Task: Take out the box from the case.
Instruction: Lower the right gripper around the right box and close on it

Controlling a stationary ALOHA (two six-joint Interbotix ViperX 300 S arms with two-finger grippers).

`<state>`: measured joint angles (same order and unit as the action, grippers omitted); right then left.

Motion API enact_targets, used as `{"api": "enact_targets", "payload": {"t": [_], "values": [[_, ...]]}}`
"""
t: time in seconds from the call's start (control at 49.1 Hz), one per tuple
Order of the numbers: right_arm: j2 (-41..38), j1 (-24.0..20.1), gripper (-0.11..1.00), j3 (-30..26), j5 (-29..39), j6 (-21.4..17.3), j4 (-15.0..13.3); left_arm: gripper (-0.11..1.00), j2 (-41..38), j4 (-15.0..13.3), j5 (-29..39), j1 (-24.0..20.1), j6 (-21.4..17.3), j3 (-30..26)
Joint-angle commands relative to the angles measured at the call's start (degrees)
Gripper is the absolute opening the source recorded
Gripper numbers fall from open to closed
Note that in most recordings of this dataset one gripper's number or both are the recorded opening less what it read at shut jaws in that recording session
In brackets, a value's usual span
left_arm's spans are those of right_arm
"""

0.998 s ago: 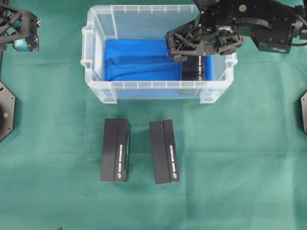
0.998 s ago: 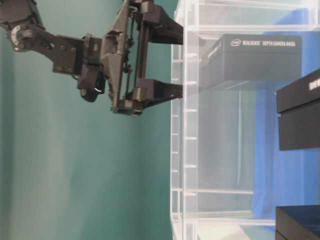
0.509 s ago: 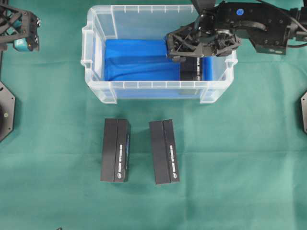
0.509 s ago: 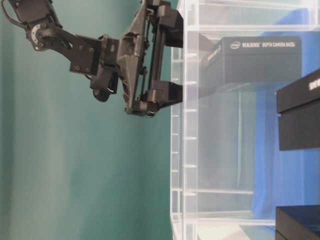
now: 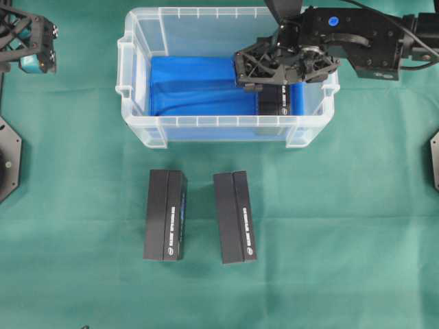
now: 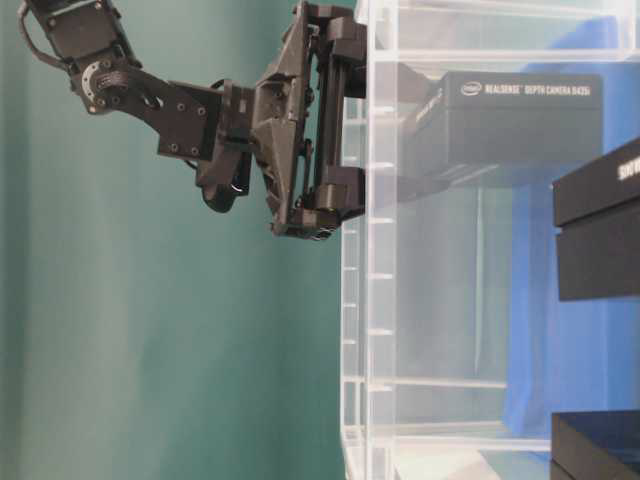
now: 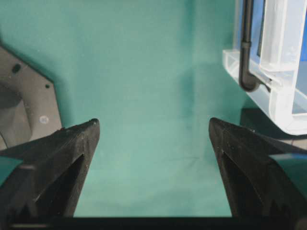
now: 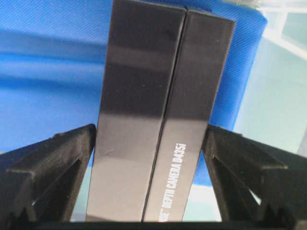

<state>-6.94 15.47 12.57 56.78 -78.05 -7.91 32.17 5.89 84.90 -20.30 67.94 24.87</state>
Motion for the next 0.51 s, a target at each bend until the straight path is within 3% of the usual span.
{"api": "enact_targets", "payload": {"t": [0.0, 0.204, 0.265, 0.346, 0.489], "values": [[0.00, 0.35, 0.92, 0.35, -0.18, 0.00, 0.09, 0.91, 0.44, -0.09, -0.18, 0.09, -0.09, -0.62], [0.00, 0.35, 0.90, 0.18, -0.09, -0.09, 0.09, 0.91, 0.44, -0.09, -0.18, 0.18, -0.09, -0.70], [0.00, 0.35, 0.85, 0.00, 0.00, 0.00, 0.00, 0.91, 0.44, -0.09, -0.18, 0.35, -0.09, -0.70], [0.09, 0.35, 0.67, -0.18, 0.26, 0.00, 0.09, 0.91, 0.44, -0.09, -0.18, 0.44, -0.09, -0.62], [0.09, 0.26, 0.66, -0.70, 0.62, 0.09, -0.26, 0.91, 0.44, -0.09, -0.18, 0.35, -0.09, -0.70]]}}
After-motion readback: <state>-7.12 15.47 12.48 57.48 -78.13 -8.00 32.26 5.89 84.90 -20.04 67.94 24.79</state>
